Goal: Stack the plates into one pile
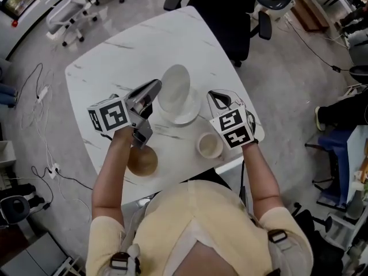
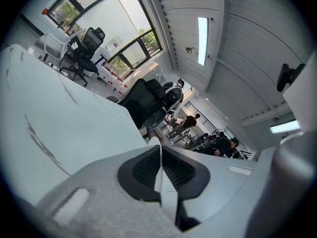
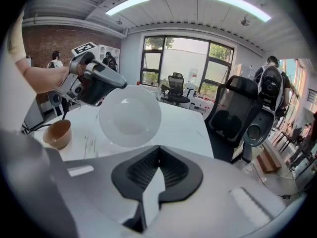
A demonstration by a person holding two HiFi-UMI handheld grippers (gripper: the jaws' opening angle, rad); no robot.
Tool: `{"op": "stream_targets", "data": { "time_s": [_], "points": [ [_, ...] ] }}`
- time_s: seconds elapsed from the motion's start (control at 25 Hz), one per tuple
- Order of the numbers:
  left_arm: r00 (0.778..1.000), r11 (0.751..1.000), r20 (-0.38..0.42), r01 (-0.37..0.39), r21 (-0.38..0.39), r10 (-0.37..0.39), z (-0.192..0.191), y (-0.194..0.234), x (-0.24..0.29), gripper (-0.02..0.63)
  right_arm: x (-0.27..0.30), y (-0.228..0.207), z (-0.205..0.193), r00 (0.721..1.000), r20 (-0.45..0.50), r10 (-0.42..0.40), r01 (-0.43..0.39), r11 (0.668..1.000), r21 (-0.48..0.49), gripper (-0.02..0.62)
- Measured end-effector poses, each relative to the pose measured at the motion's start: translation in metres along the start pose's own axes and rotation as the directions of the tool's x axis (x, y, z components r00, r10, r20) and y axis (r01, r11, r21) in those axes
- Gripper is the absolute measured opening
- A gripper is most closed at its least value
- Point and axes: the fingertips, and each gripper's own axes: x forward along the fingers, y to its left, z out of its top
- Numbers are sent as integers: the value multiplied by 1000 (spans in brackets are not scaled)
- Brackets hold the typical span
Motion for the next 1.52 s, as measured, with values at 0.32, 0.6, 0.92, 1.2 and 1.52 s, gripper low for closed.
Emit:
{"op": "stream_targets", "data": {
  "time_s": [0.32, 0.6, 0.92, 1.2, 1.52],
  "points": [
    [997, 996, -60, 54, -67, -58, -25, -7, -1, 9, -12, 5, -9, 999, -19, -32, 33, 999, 21, 3],
    [991, 993, -121, 36, -114, -50, -45, 9, 2, 11, -19, 3, -18, 998, -34, -54, 55, 998, 36, 3],
    [983, 997, -162, -82, 11, 83, -45, 42, 1, 11, -19, -1, -24, 997, -48, -61, 63, 997, 35, 3],
    [963, 985, -211, -159, 66, 170, -57, 66, 2, 17, -15, -3, -26, 997, -57, -53, 55, 998, 32, 3],
    [920, 956, -272, -245, 163, 282, -74, 92, 5, 29, -10, -3, -28, 997, -62, -40, 41, 999, 24, 3]
  ]
}}
